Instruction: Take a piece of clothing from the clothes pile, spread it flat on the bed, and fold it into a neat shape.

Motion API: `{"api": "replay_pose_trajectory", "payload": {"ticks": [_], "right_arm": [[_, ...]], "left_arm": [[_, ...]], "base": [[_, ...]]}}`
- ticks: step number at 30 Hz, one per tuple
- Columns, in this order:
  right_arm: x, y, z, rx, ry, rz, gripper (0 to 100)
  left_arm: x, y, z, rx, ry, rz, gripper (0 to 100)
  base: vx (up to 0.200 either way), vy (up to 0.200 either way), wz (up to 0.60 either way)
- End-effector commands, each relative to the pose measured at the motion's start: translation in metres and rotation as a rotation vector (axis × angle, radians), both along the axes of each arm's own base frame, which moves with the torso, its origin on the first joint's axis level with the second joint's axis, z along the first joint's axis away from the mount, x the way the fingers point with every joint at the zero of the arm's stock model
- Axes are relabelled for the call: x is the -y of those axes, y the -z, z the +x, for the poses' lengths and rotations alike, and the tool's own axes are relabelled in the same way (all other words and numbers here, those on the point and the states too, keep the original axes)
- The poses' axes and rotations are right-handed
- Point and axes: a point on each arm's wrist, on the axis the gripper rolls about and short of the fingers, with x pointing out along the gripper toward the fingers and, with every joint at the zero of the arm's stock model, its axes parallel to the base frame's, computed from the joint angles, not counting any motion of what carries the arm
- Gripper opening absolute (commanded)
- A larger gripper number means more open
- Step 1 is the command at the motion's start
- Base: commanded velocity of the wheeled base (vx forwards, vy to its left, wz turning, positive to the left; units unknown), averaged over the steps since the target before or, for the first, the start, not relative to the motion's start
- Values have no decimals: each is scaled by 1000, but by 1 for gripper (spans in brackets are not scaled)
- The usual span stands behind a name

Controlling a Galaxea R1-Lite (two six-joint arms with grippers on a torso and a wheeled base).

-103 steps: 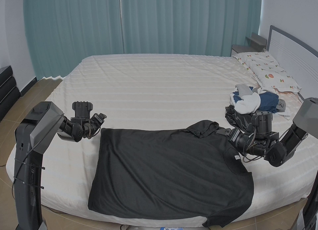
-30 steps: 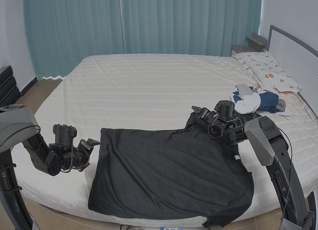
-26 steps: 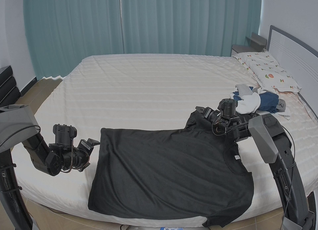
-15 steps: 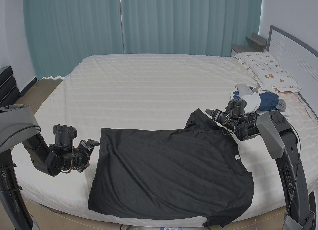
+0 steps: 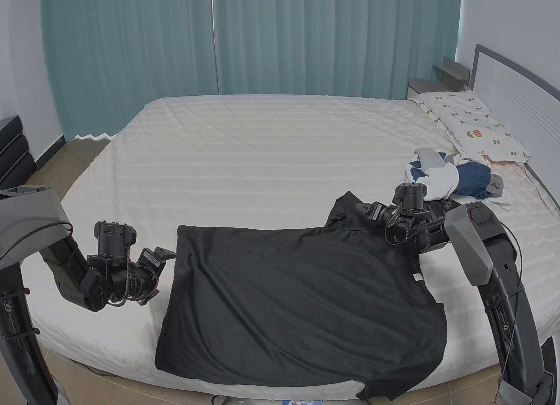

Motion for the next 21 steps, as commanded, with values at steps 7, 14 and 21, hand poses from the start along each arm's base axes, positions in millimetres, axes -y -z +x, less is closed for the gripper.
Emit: {"api": "replay_pose_trajectory", "payload": {"ticks": [7, 14, 21], "right_arm": [[4, 20, 2, -32, 10, -3, 100], [5, 21, 2, -31, 12, -2, 0], [15, 9, 6, 29, 36, 16, 0]], "left_arm": [[0, 2, 1, -6, 2, 2, 100], [0, 2, 1, -4, 2, 2, 100], [0, 2, 1, -6, 3, 1, 100]], "base": [[0, 0, 0], [0, 0, 0], [0, 0, 0]]}}
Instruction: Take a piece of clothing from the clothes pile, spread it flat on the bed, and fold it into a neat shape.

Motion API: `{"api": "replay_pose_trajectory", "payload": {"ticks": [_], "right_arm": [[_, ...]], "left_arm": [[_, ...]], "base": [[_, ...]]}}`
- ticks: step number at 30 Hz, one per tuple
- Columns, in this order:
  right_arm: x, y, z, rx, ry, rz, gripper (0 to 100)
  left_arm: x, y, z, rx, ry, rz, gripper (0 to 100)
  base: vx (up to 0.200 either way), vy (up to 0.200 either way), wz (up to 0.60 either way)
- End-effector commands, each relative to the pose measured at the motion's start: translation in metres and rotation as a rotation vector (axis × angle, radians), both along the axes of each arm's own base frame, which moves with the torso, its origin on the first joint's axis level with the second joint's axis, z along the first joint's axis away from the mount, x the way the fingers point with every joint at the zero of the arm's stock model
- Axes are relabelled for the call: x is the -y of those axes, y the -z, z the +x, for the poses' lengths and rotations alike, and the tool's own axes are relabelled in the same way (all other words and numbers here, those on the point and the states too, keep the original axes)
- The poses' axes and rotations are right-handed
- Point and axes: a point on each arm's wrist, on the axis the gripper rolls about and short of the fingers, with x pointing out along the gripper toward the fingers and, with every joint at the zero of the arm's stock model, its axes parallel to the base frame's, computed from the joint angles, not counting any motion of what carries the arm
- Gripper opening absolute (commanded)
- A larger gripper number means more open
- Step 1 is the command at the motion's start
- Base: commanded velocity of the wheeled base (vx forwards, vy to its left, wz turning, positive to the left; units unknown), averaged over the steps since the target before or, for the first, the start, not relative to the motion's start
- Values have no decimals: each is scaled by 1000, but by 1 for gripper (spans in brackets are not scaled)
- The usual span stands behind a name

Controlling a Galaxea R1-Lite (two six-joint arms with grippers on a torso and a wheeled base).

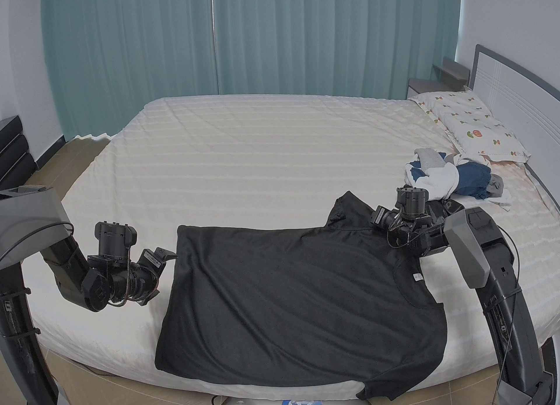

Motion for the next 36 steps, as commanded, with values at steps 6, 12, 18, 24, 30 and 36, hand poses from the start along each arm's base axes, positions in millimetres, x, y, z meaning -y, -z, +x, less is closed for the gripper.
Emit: {"api": "replay_pose_trajectory", "payload": {"ticks": [6, 12, 18, 24, 30, 36], "right_arm": [[18, -18, 5, 97, 46, 11, 0], [24, -20, 6, 117, 55, 13, 0], [25, -14, 6, 113, 58, 12, 0], [22, -18, 7, 130, 55, 14, 100], [22, -27, 6, 152, 95, 0, 100], [31, -58, -21, 137, 120, -7, 100]], "left_arm": [[0, 1, 0, -1, 0, 0, 100], [0, 1, 0, -4, 0, 0, 100], [0, 1, 0, -4, 0, 0, 100], [0, 1, 0, -3, -1, -1, 100], [0, 1, -1, -5, 6, -7, 100], [0, 0, -3, -7, 14, -10, 100]], "base": [[0, 0, 0], [0, 0, 0], [0, 0, 0], [0, 0, 0], [0, 0, 0], [0, 0, 0]]}}
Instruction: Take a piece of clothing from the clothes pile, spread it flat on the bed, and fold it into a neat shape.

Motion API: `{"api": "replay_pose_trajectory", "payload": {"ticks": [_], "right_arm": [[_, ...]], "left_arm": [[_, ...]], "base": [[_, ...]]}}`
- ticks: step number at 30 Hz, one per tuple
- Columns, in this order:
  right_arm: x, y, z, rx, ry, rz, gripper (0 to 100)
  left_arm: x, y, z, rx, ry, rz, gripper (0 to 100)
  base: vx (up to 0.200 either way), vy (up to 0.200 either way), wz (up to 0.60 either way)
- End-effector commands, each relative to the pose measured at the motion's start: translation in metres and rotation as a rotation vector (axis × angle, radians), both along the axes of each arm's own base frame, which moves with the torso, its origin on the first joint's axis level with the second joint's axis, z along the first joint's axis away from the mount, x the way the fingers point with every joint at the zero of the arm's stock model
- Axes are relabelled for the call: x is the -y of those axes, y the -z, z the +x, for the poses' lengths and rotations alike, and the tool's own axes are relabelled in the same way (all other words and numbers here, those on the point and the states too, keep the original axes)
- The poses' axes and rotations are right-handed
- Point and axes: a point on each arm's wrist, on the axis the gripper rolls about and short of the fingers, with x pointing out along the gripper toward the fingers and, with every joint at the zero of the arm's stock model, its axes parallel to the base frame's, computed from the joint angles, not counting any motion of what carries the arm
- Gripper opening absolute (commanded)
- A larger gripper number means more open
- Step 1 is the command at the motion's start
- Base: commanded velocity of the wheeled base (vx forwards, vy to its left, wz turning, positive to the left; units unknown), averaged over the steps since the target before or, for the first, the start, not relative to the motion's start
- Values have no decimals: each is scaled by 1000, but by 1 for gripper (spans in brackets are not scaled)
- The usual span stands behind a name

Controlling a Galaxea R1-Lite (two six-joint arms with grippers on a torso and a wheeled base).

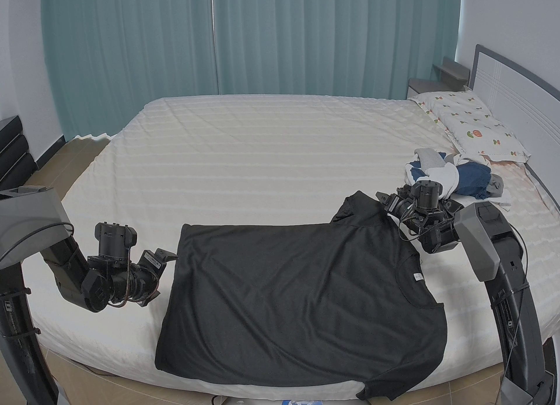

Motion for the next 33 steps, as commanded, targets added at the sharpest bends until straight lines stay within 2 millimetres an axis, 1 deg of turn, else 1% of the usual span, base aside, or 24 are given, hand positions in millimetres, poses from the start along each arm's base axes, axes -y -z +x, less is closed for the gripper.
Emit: {"api": "replay_pose_trajectory", "payload": {"ticks": [1, 4, 5, 6, 7, 8, 9, 10, 12, 13, 14, 17, 18, 20, 28, 31, 33], "right_arm": [[7, -39, -31, -2, 10, -4, 100], [8, -54, -66, -37, -12, -6, 100], [7, -55, -74, -49, -19, -8, 100], [7, -58, -92, -75, -30, -9, 100], [8, -60, -104, -89, -30, -10, 100], [8, -60, -107, -92, -33, -11, 100], [9, -63, -121, -105, -33, -15, 100], [9, -64, -127, -112, -33, -17, 100], [11, -67, -135, -114, -31, -17, 100], [11, -67, -135, -114, -31, -17, 100], [14, -66, -142, -126, -27, -17, 100], [15, -62, -144, -136, -22, -16, 100], [16, -59, -144, -132, -17, -12, 100], [16, -57, -143, -132, -16, -7, 100], [11, -53, -139, -129, -30, -7, 100], [11, -49, -134, -129, -30, -7, 100], [10, -43, -128, -131, -28, -8, 100]], "left_arm": [[1, -2, -3, 0, 13, -8, 100], [1, -2, -4, -4, 45, -33, 100], [2, -2, -4, -3, 50, -40, 100], [1, -4, -4, 0, 61, -49, 100], [2, -4, -4, 1, 65, -52, 100], [2, -4, -4, 1, 65, -52, 100], [2, -4, -4, 2, 66, -53, 100], [2, -4, -4, 2, 66, -53, 100], [1, -5, -3, 9, 71, -45, 100], [1, -5, -3, 9, 71, -45, 100], [1, -7, 0, 24, 79, -38, 100], [2, -9, 3, 36, 79, -39, 100], [3, -14, 10, 60, 79, -39, 100], [3, -16, 14, 71, 75, -38, 100], [2, -12, 10, 53, 73, -43, 100], [2, -12, 11, 55, 75, -42, 100], [3, -16, 17, 79, 68, -35, 100]], "base": [[0, 0, 0], [0, 0, 0], [0, 0, 0], [0, 0, 0], [0, 0, 0], [0, 0, 0], [0, 0, 0], [0, 0, 0], [0, 0, 0], [0, 0, 0], [0, 0, 0], [0, 0, 0], [0, 0, 0], [0, 0, 0], [0, 0, 0], [200, 0, 0], [0, 0, 0]]}}
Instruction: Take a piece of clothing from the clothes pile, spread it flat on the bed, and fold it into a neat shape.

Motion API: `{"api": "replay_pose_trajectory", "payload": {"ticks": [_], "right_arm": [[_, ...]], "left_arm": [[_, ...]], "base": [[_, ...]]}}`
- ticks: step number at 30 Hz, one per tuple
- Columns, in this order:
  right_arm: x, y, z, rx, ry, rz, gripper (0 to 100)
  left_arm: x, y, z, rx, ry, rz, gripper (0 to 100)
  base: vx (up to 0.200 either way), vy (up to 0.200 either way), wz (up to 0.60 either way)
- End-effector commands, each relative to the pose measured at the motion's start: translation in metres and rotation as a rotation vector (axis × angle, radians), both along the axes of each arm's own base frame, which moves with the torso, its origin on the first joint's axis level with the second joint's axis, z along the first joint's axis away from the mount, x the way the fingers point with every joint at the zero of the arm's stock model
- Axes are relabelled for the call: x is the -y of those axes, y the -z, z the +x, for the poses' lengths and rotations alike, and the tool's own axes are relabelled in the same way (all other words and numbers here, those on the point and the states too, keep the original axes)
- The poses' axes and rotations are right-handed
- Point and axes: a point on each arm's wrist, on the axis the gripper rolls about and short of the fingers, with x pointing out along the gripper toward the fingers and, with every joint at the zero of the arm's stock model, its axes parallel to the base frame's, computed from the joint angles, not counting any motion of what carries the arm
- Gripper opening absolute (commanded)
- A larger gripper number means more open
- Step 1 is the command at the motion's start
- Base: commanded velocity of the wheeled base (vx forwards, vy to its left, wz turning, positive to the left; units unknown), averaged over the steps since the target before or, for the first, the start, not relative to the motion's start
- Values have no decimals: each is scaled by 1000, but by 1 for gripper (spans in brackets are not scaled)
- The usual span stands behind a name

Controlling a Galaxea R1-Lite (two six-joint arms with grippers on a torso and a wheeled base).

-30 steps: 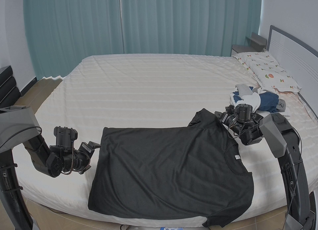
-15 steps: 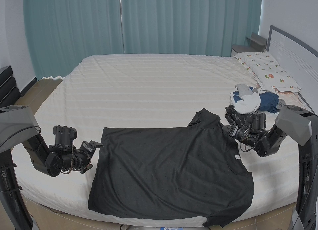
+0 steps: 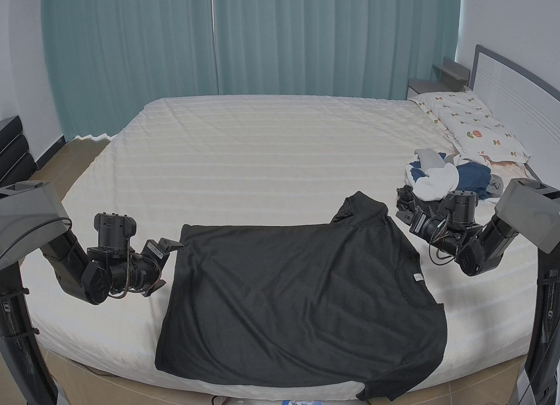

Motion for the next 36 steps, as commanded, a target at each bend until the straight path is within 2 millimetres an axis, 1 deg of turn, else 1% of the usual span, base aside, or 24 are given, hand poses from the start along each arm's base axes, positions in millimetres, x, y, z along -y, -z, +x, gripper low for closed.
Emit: {"api": "replay_pose_trajectory", "payload": {"ticks": [1, 5, 6, 8, 10, 15, 16, 17, 18, 19, 20, 21, 23, 24, 25, 27, 30, 31, 33, 36], "right_arm": [[-1, 10, 8, -8, 0, 0, 100], [-1, 18, 12, -17, -1, -2, 100], [-2, 21, 16, -17, -3, -3, 100], [-3, 24, 19, -17, -5, -4, 100], [-6, 27, 20, -19, -12, -7, 100], [-8, 37, 25, -28, -16, -11, 100], [-8, 37, 25, -28, -16, -11, 100], [-8, 40, 26, -32, -17, -12, 100], [-8, 41, 26, -34, -17, -13, 100], [-9, 41, 26, -34, -18, -13, 100], [-10, 42, 26, -34, -21, -13, 100], [-10, 43, 27, -35, -21, -13, 100], [-11, 45, 27, -40, -21, -14, 100], [-11, 45, 27, -40, -21, -14, 100], [-11, 46, 27, -40, -20, -14, 100], [-14, 48, 28, -41, -26, -15, 100], [-14, 52, 32, -38, -27, -16, 100], [-14, 52, 32, -38, -27, -16, 100], [-14, 57, 36, -41, -27, -16, 100], [-15, 56, 40, -44, -27, -16, 100]], "left_arm": [[1, -5, 8, 31, -6, 4, 100], [1, -9, 15, 60, -2, 8, 100], [1, -11, 25, 83, -2, 12, 100], [0, -10, 31, 93, -1, 19, 100], [-1, -4, 38, 97, 6, 37, 100], [-7, 10, 66, 136, 26, 122, 100], [-7, 10, 66, 136, 26, 122, 100], [-7, 14, 80, 152, 6, 141, 100], [-7, 16, 89, 154, -5, 148, 100], [-7, 16, 91, 156, -7, 151, 100], [-7, 20, 104, 148, -13, 165, 100], [-7, 23, 111, 138, -14, 176, 100], [-6, 26, 125, 127, -13, 183, 100], [-7, 26, 127, 127, -14, 183, 100], [-5, 30, 136, 124, -13, 185, 100], [-3, 35, 145, 128, -7, 188, 100], [1, 45, 152, 137, 33, 233, 100], [1, 45, 152, 137, 33, 233, 100], [1, 52, 153, 137, 62, 277, 100], [0, 57, 157, 142, 42, 299, 100]], "base": [[0, 0, 0], [0, 0, 0], [0, 0, 0], [0, 0, 0], [0, 0, 0], [0, 0, 0], [0, 0, 0], [0, 0, 0], [0, 0, 0], [0, 0, 0], [0, 0, 0], [0, 0, 0], [0, 0, 0], [0, 0, 0], [0, 0, 0], [0, 0, 0], [0, 0, 0], [0, 0, 0], [0, 0, 0], [0, 0, 0]]}}
